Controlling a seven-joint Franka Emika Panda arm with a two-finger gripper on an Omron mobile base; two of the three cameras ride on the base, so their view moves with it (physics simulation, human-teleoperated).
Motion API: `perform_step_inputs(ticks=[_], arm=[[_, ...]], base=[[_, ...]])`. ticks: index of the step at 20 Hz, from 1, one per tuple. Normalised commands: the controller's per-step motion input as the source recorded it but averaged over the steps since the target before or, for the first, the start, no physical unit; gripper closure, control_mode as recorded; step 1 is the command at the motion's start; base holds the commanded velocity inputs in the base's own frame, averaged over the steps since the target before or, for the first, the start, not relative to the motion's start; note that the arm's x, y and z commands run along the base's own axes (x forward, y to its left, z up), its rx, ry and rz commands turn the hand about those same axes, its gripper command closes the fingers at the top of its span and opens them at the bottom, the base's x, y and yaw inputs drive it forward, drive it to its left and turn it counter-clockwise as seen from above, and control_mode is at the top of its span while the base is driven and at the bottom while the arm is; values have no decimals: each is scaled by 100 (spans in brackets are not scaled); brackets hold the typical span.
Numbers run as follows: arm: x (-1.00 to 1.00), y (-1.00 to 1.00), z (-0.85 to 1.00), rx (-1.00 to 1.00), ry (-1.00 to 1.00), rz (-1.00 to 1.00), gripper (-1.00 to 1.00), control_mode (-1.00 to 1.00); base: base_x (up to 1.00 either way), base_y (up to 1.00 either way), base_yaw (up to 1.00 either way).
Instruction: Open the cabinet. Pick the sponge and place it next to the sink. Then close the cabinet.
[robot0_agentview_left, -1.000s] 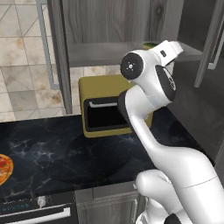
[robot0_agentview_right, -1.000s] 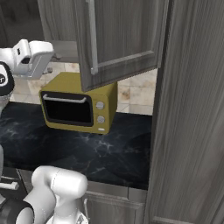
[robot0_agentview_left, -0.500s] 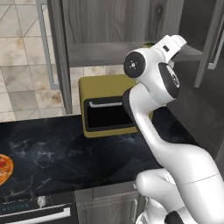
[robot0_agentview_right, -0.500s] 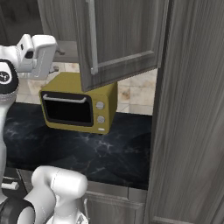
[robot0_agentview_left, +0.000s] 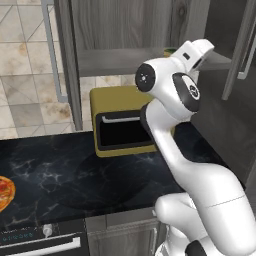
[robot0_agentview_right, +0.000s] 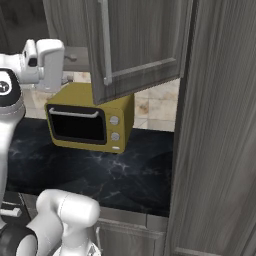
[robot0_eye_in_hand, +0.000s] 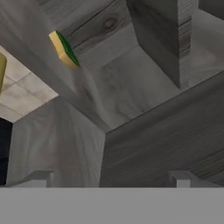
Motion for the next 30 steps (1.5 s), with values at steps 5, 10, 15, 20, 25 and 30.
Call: perform_step_inputs(ticks=[5, 10, 15, 20, 25, 30], arm=[[-5, -39, 0, -2, 0, -23, -100, -100], [-4, -27, 0, -2, 1, -27, -100, -100], [0, 0, 0, -2, 4, -25, -100, -100], [0, 0, 0, -4, 5, -23, -100, -100], [19, -16, 0, -1, 0, -7, -100, -100], [15, -36, 0, 0, 0, 0, -100, -100]], base=[[0, 0, 0], [0, 0, 0], [0, 0, 0], [0, 0, 0], [0, 0, 0], [0, 0, 0]])
